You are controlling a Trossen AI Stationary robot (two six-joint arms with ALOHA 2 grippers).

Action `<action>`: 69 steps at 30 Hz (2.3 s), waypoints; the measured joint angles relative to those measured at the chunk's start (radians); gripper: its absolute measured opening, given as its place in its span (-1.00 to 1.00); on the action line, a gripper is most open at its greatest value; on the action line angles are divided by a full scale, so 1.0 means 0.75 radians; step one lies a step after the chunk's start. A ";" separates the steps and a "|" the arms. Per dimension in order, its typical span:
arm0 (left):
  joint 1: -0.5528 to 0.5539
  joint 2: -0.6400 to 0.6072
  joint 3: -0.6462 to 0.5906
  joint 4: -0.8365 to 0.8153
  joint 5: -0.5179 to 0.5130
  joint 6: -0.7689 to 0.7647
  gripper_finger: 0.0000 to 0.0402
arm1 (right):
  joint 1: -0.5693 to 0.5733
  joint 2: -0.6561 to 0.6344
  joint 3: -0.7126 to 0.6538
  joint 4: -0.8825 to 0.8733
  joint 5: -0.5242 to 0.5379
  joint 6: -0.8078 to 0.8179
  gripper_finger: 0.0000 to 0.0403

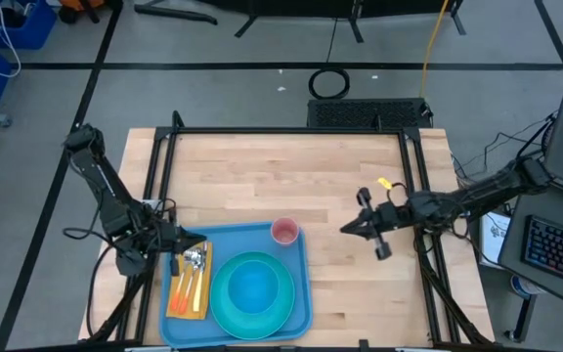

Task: Set up tray
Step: Adjust the utensils on top of the yellow table napkin on the blue tray

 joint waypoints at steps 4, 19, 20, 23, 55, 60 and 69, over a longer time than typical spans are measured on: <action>0.073 -0.001 0.000 -0.046 0.117 -0.094 -0.99 | 0.026 -0.097 -0.169 0.164 -0.001 -0.001 -1.00; 0.490 -0.099 0.001 -0.262 0.621 -0.246 -1.00 | 0.034 -0.145 -0.479 0.504 0.000 0.075 -1.00; 0.522 -0.111 0.001 -0.289 0.650 -0.242 -1.00 | 0.034 -0.141 -0.480 0.499 0.000 0.077 -1.00; 0.626 -0.147 0.001 -0.374 0.731 -0.261 -1.00 | 0.034 -0.143 -0.480 0.497 0.000 0.078 -1.00; 1.090 -0.094 0.371 -1.128 1.603 0.152 -1.00 | 0.034 -0.142 -0.485 0.480 0.000 0.078 -1.00; 1.147 0.051 0.371 -1.087 1.628 0.120 -0.99 | 0.034 -0.141 -0.485 0.479 0.000 0.079 -1.00; 1.312 0.197 0.370 -1.191 1.789 0.331 -0.99 | 0.034 -0.141 -0.486 0.479 0.001 0.078 -1.00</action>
